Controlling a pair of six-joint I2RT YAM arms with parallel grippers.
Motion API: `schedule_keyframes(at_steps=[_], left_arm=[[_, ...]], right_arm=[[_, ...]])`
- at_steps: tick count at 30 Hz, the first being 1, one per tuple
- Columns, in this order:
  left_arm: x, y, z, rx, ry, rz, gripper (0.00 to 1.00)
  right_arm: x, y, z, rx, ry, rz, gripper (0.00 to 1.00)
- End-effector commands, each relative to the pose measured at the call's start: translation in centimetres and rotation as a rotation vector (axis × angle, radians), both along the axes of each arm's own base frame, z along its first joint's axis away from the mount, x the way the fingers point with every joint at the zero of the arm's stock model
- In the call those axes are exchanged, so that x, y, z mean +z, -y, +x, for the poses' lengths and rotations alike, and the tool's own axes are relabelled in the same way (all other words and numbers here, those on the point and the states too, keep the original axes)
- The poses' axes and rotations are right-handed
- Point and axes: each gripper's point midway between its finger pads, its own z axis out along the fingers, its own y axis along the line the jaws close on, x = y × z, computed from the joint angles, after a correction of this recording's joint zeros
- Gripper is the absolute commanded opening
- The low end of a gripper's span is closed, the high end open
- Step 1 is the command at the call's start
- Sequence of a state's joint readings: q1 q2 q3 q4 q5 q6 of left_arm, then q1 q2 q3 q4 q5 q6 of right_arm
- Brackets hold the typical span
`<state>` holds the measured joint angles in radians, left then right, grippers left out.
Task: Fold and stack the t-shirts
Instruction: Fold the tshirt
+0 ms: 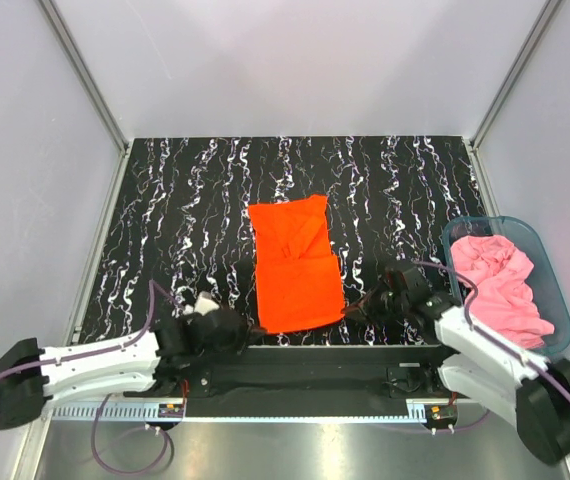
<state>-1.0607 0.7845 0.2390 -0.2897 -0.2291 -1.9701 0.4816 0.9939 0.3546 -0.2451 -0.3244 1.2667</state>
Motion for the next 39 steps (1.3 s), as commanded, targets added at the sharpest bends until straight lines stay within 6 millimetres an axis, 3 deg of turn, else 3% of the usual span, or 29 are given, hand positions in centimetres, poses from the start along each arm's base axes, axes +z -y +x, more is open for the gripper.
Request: schedule_keyframes(at_steps=[1, 4, 9, 10, 12, 13, 14, 15, 20, 23, 28, 31, 36, 37, 39], left_arm=[[-0.5, -1.2, -2.0, 0.087, -0.062, 0.034, 0.00], [0.5, -0.2, -3.5, 0.064, -0.064, 0.016, 0.00], [3.0, 1.0, -4.2, 0.008, -0.003, 0.033, 0.00], [3.4, 0.8, -3.9, 0.001, 0.029, 0.058, 0.00], [6.2, 1.4, -3.1, -0.028, 0.114, 0.077, 0.00], [7.1, 0.6, -2.0, -0.009, 0.183, 0.126, 0.00], [9.1, 1.0, -1.4, 0.000, 0.215, 0.118, 0.00], [9.7, 0.7, -0.8, -0.019, 0.253, 0.154, 0.00], [13.5, 0.0, 5.1, 0.019, 0.340, 0.203, 0.00], [14.7, -0.6, 8.6, 0.019, 0.367, 0.239, 0.00], [15.1, -1.8, 14.4, 0.007, 0.377, 0.262, 0.00], [14.7, -2.4, 17.9, -0.014, 0.368, 0.288, 0.00], [14.6, -3.4, 23.2, -0.039, 0.366, 0.326, 0.00], [15.7, -3.2, 24.5, -0.042, 0.400, 0.296, 0.00], [14.4, -2.7, 26.1, -0.078, 0.380, 0.297, 0.00]], right_arm=[[0.5, 0.8, -3.1, -0.013, -0.063, -0.013, 0.00], [1.4, 1.1, -4.9, 0.002, -0.076, -0.002, 0.00], [2.8, 1.3, -6.5, 0.030, -0.092, 0.017, 0.00], [3.6, 1.1, -6.3, 0.040, -0.073, 0.026, 0.00], [4.4, 0.9, -5.8, 0.047, -0.051, 0.030, 0.00], [5.3, 0.6, -5.3, 0.060, -0.030, 0.023, 0.00], [5.8, 0.5, -4.9, 0.067, -0.018, 0.016, 0.00], [6.3, 0.3, -4.3, 0.074, 0.002, 0.009, 0.00], [9.1, -1.0, 0.6, 0.133, 0.043, 0.020, 0.00], [10.7, -2.0, 4.7, 0.177, 0.052, 0.062, 0.00], [11.2, -3.6, 11.0, 0.231, 0.028, 0.093, 0.00], [11.0, -3.4, 14.1, 0.226, 0.019, 0.114, 0.00], [10.9, -3.1, 17.8, 0.225, 0.015, 0.154, 0.00], [10.7, -3.2, 18.8, 0.228, 0.010, 0.166, 0.00], [9.7, -3.1, 20.0, 0.224, -0.013, 0.171, 0.00]])
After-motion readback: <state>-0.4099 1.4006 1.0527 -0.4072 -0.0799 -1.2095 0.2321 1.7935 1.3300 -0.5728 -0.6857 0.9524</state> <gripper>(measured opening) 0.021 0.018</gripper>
